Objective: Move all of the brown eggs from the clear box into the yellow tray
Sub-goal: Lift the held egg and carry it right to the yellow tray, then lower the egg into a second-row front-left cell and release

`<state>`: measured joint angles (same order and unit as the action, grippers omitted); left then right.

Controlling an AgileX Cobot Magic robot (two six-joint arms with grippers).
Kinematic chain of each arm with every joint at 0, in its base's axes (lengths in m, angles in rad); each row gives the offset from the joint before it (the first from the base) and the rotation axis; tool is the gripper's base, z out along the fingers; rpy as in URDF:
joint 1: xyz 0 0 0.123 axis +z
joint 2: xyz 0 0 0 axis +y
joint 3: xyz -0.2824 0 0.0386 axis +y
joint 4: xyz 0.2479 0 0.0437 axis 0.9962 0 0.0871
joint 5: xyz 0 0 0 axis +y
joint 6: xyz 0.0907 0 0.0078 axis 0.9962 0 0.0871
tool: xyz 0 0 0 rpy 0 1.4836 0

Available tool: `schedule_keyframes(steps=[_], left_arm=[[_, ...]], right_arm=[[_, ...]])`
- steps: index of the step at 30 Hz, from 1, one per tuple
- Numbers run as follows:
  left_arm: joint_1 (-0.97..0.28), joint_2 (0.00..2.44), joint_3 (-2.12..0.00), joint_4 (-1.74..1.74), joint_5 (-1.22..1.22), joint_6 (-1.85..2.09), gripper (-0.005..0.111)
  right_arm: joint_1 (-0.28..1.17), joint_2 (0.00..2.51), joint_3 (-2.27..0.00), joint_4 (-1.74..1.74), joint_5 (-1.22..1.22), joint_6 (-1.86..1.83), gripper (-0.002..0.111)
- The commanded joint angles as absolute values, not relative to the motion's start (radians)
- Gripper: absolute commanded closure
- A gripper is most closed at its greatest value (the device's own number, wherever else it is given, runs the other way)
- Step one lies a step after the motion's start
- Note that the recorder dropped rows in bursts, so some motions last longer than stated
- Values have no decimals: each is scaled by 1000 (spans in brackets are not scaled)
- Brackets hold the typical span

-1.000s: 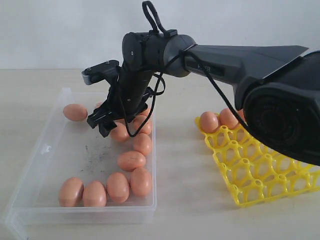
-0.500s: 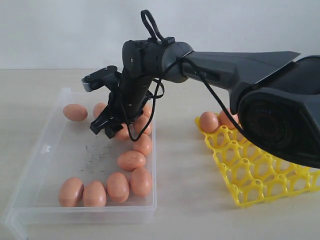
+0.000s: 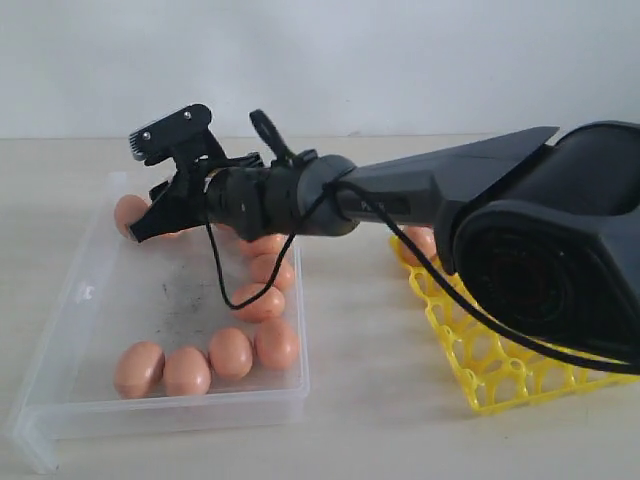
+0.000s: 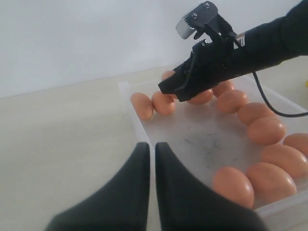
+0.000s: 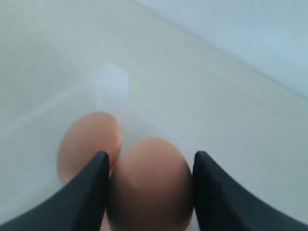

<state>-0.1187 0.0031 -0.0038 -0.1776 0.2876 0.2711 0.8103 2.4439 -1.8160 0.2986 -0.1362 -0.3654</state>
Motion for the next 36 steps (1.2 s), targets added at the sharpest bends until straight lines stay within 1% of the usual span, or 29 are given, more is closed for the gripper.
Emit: schedule_keyframes(steps=[1,4,8,9,12,16,19,23,29,32,36], left_arm=[[-125,0,0,-176,285,271,103],[-125,0,0,-176,285,271,103],[-125,0,0,-176,285,271,103],[-125,0,0,-176,285,271,103],[-125,0,0,-176,285,271,103],[-125,0,0,-176,285,271,103],[-125,0,0,-176,285,271,103],[-125,0,0,-176,285,271,103],[-125,0,0,-176,285,271,103],[-125,0,0,-176,285,271,103],[-125,0,0,-176,285,271,103]], right_arm=[[847,2385,-1670,297,-516,-363,109],[849,2349,-1530,211,-752,-226,109],[847,2300,-1314,195,-1200,-24,109],[847,2293,-1269,195,-1221,6,109],[831,2228,-1121,182,-1221,60,109],[757,2129,-931,22,-1221,85,109],[646,2046,-802,-225,-1221,140,109],[430,1945,-670,-570,-1221,272,109],[122,1905,-570,-856,-1221,366,109],[19,1919,-568,-1009,-1221,423,109],[-51,1932,-568,-1102,-1221,462,109]])
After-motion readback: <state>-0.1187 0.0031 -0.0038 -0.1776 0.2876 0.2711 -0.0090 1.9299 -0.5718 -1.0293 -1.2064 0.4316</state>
